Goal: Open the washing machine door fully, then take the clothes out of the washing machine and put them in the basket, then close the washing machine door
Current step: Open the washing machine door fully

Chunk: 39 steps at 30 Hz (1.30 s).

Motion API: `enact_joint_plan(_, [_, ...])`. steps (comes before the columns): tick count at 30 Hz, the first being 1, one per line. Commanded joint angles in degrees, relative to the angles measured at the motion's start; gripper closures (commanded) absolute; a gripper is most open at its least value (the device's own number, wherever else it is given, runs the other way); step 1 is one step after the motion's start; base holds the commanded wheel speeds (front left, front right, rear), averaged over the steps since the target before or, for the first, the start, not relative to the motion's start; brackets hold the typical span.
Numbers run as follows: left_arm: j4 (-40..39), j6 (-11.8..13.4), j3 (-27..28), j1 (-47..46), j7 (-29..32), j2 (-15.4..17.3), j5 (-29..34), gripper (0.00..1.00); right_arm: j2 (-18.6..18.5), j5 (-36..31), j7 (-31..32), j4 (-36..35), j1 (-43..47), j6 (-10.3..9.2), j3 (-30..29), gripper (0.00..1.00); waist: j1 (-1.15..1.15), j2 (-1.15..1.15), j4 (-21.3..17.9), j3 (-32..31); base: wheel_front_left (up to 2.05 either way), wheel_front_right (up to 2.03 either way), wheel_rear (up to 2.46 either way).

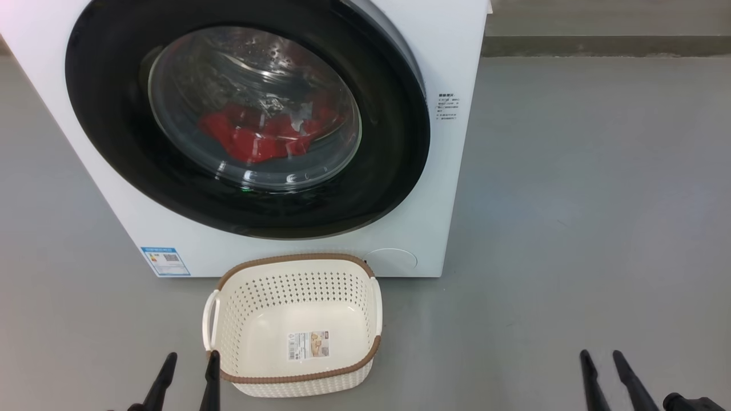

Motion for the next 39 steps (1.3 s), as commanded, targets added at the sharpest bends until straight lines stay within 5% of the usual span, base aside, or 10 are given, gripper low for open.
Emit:
enact_joint_plan(1, [-1.24, -0.18, 1.8, -1.75, -0.71, 0.72, -0.39, 0.0, -0.71, 1.24, -0.69, -1.47, -1.71, 0.09, 1.79, 1.0, 0.0, 0.0, 0.03, 0.02, 0.0, 0.0, 0.0])
enact_joint_plan(13, [-1.74, -0.18, 1.26, -2.57, -0.71, 0.31, -0.49, 0.0, -0.61, 13.2, -0.69, -2.93, -12.59, 0.09, 3.29, 1.0, 0.0, 0.0, -0.2, 1.16, 0.0, 0.0, 0.0])
enact_joint_plan(25, [-2.77, -0.18, -1.43, -6.54, -0.71, 2.5, -2.11, 0.0, -0.6, 13.14, -0.69, -1.83, -31.2, 0.09, 2.77, 1.0, 0.0, 0.0, 3.0, 7.84, 0.0, 0.0, 0.0])
enact_joint_plan(39, [-2.76, -0.18, -3.81, -11.24, -0.71, 3.89, -4.22, 0.0, -2.52, 23.59, -0.69, 9.85, -48.57, 0.09, 6.33, 1.0, 0.0, 0.0, 5.87, 14.11, 0.0, 0.0, 0.0])
